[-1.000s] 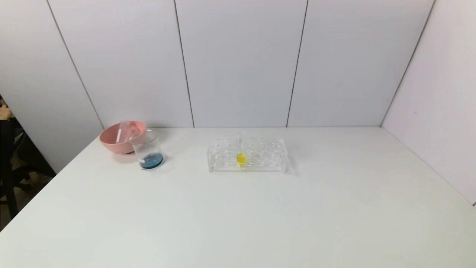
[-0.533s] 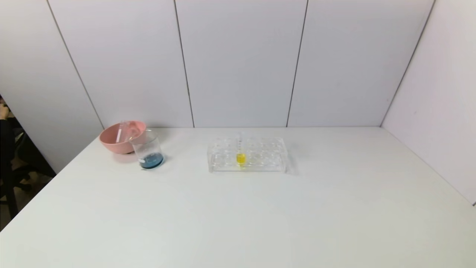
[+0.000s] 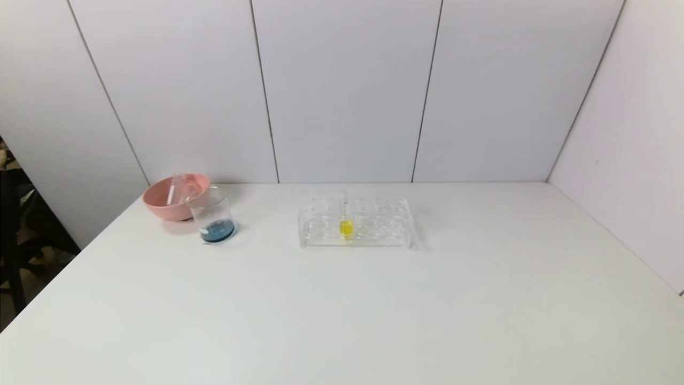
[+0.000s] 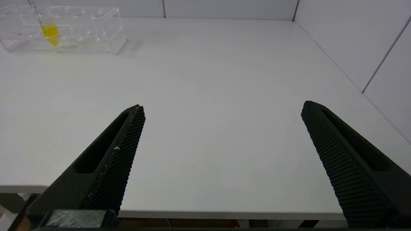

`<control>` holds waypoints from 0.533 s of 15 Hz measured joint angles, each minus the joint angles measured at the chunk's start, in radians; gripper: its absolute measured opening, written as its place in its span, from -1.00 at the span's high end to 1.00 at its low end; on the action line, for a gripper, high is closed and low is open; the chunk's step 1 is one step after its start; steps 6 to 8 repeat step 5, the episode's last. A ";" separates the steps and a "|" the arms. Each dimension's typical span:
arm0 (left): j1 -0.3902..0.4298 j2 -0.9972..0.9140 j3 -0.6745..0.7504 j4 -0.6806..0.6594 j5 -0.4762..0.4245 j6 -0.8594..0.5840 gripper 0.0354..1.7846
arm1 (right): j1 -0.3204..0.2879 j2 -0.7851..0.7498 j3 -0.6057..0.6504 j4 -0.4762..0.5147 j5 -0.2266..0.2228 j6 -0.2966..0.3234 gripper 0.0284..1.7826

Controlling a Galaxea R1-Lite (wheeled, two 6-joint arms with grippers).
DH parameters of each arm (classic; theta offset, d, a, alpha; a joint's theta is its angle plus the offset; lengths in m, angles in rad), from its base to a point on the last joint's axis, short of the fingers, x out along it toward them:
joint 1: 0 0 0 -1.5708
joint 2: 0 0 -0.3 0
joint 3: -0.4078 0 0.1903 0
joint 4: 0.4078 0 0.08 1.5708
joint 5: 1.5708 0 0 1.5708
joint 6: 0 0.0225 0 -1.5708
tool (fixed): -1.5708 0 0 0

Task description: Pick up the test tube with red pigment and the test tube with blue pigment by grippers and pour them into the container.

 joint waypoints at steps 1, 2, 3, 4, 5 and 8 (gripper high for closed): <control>0.000 0.000 0.000 0.000 0.000 0.000 -0.99 | 0.000 0.000 0.000 0.000 0.000 0.004 -0.99; 0.000 0.000 0.000 0.000 0.000 0.000 -0.99 | 0.000 0.000 0.000 0.000 0.000 0.005 -0.99; 0.000 0.000 0.000 0.000 0.000 0.000 -0.99 | -0.001 0.000 0.000 0.000 0.000 0.005 -0.99; 0.000 0.000 0.000 0.000 0.000 0.000 -0.99 | -0.001 0.000 0.000 0.000 0.000 0.005 -0.99; 0.000 0.000 0.000 0.000 0.000 0.000 -0.99 | -0.001 0.000 0.000 0.000 0.000 0.004 -0.99; 0.000 0.000 0.000 0.000 0.000 0.000 -0.99 | -0.001 0.000 0.000 0.000 0.000 0.004 -0.99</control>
